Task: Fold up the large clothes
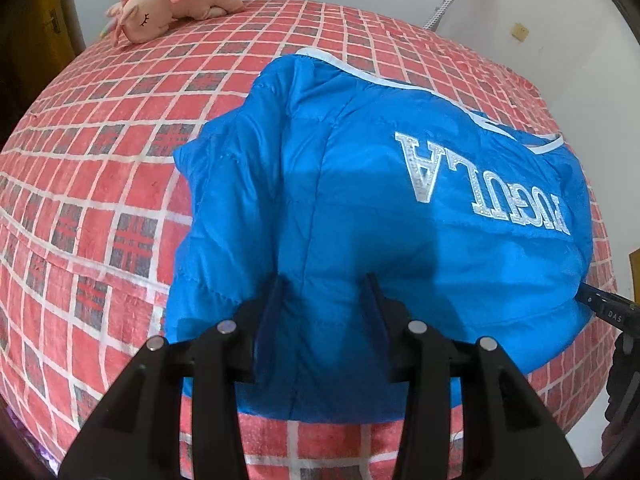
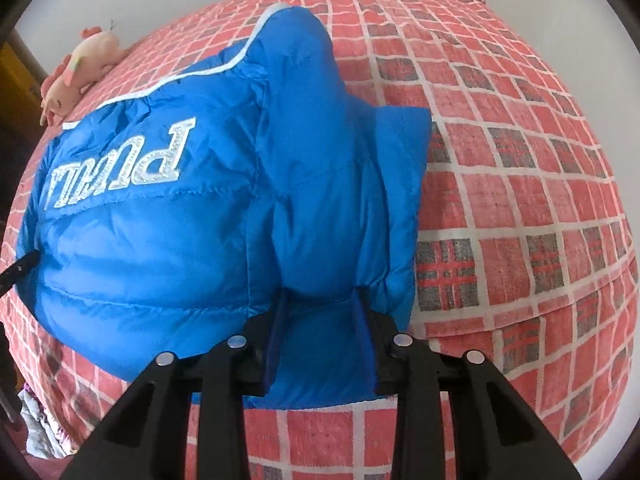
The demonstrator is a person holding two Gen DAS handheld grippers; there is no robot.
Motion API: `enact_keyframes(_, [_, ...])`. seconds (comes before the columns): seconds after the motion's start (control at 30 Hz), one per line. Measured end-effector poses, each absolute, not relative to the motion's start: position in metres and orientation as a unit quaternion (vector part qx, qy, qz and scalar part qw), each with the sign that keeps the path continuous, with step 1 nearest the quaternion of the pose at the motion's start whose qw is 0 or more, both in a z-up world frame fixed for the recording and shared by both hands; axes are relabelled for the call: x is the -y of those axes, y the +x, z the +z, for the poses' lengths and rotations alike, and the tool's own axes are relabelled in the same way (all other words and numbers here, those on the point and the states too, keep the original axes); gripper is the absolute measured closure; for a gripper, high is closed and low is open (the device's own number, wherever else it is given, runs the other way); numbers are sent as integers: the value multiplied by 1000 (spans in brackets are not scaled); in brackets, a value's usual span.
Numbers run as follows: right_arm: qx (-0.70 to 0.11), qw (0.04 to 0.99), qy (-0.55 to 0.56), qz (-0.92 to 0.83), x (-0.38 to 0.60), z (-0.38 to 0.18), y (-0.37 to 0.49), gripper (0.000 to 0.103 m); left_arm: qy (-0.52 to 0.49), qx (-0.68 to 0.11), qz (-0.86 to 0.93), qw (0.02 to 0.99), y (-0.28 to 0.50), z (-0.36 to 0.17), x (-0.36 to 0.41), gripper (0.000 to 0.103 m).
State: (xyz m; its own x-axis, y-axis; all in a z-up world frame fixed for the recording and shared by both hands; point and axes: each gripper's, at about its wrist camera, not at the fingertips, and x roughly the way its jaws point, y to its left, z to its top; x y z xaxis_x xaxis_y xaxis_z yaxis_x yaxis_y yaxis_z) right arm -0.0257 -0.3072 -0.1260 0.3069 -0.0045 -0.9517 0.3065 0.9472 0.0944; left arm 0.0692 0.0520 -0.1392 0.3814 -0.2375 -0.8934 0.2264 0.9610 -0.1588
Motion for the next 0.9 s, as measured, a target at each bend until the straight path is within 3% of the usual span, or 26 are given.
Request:
enact_keyframes(0.17, [-585,793,143,-95,314,-120,-25,70,1,-547,-131,827,68,-131,-50,61])
enact_keyframes(0.3, [-583,792,158,-82,318,-107,-22,63,4,-550,-128,825,62,-115,-57,48])
enact_keyframes(0.5, [-590,793,132,-74,315,-92,-15,63,-16,-556,-89,826,60,-103,-96,34])
enact_keyframes(0.9, [-612,780,110,-76,313,-107,-8,63,-147,-619,-111,764,65,-147,-139,31])
